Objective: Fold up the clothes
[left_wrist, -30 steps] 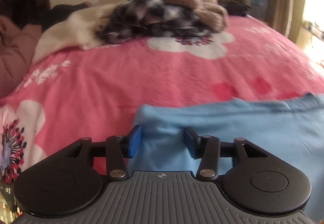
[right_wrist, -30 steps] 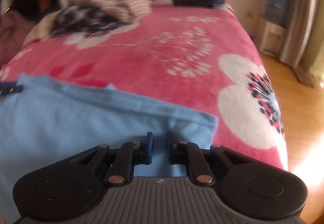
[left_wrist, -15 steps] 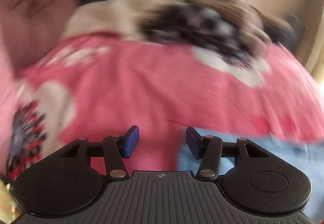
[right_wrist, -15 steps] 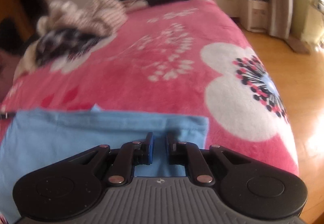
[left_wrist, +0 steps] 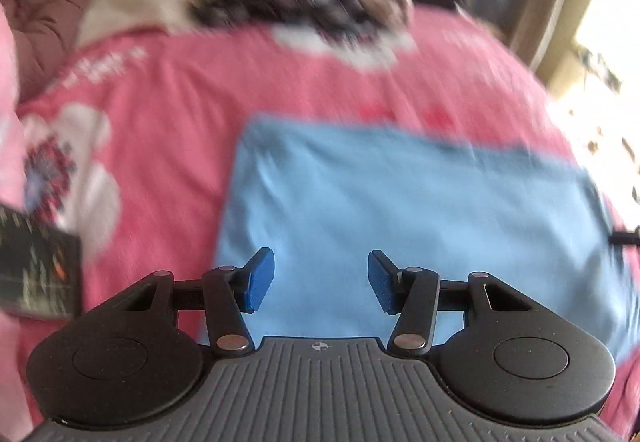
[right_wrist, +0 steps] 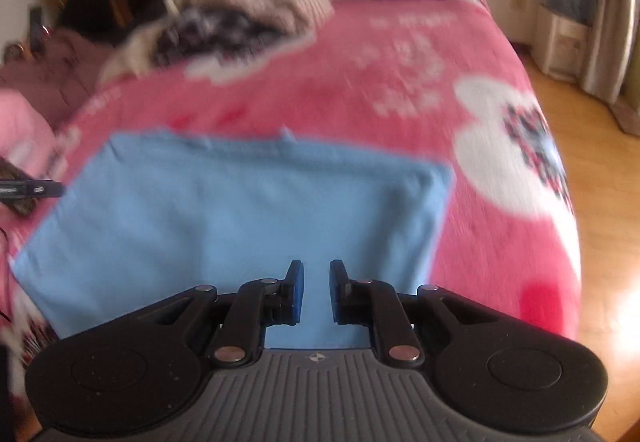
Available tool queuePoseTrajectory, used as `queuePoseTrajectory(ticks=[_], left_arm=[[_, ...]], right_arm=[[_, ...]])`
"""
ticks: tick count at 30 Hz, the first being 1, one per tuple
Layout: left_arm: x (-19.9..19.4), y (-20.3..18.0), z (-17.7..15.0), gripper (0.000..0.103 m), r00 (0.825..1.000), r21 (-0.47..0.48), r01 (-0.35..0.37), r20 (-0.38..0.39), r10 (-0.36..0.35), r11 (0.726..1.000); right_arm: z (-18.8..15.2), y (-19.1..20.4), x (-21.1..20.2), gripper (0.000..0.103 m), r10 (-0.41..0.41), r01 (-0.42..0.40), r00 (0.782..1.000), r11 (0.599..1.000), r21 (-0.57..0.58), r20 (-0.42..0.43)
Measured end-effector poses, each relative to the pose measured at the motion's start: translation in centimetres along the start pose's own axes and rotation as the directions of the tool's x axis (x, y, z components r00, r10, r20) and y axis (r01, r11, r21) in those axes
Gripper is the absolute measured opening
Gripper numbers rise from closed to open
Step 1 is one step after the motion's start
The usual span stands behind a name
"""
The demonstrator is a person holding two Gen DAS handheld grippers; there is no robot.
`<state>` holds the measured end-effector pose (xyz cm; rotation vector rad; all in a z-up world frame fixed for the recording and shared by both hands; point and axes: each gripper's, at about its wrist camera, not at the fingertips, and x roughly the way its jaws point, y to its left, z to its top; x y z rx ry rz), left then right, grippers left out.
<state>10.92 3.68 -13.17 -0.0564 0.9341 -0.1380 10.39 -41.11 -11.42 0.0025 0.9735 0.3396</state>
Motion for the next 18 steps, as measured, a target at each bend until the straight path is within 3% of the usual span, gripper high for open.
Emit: queuePoseTrajectory(ticks=[2, 6, 9, 12, 16, 18], left_arm=[[0.3, 0.6, -1.2, 0.051, 0.997, 0.015, -0.067, -0.037, 0.067, 0.998], [-2.3, 2.6, -2.6, 0.052, 0.992, -0.033, -0.125, -0.023, 0.124, 0.992], [-2.4, 1.6, -3.0, 0.053, 0.989, -0.027, -0.143, -0.048, 0.142, 0.989], [-2.5, 0.5, -3.4, 0.053, 0.985, -0.016, -0.158, -0.076, 0.156, 0.987], [-2.5, -1.0, -3.9, 0.053, 0.978, 0.0, -0.177, -0.112, 0.176, 0.984], [-2.5, -1.8, -4.1, 0.054, 0.974, 0.007, -0.186, -0.129, 0.185, 0.983]], right_arm=[[-1.3, -1.1, 0.0, 0.014, -0.055, 0.056, 0.998, 0.998, 0.031, -0.025], [-2.7, -2.8, -2.9, 0.015, -0.165, 0.161, 0.986, 0.979, 0.122, 0.021], [-3.3, -2.5, -5.0, 0.015, -0.171, 0.16, 0.983, 0.976, 0.149, 0.066], [-3.2, -0.2, -5.2, 0.015, -0.111, 0.101, 0.99, 0.989, 0.106, 0.091], [-4.3, 3.8, -2.8, 0.015, -0.031, 0.031, 0.999, 1.0, 0.0, 0.017], [-5.7, 4.3, -2.2, 0.015, -0.057, 0.057, 0.998, 0.998, -0.017, -0.004]])
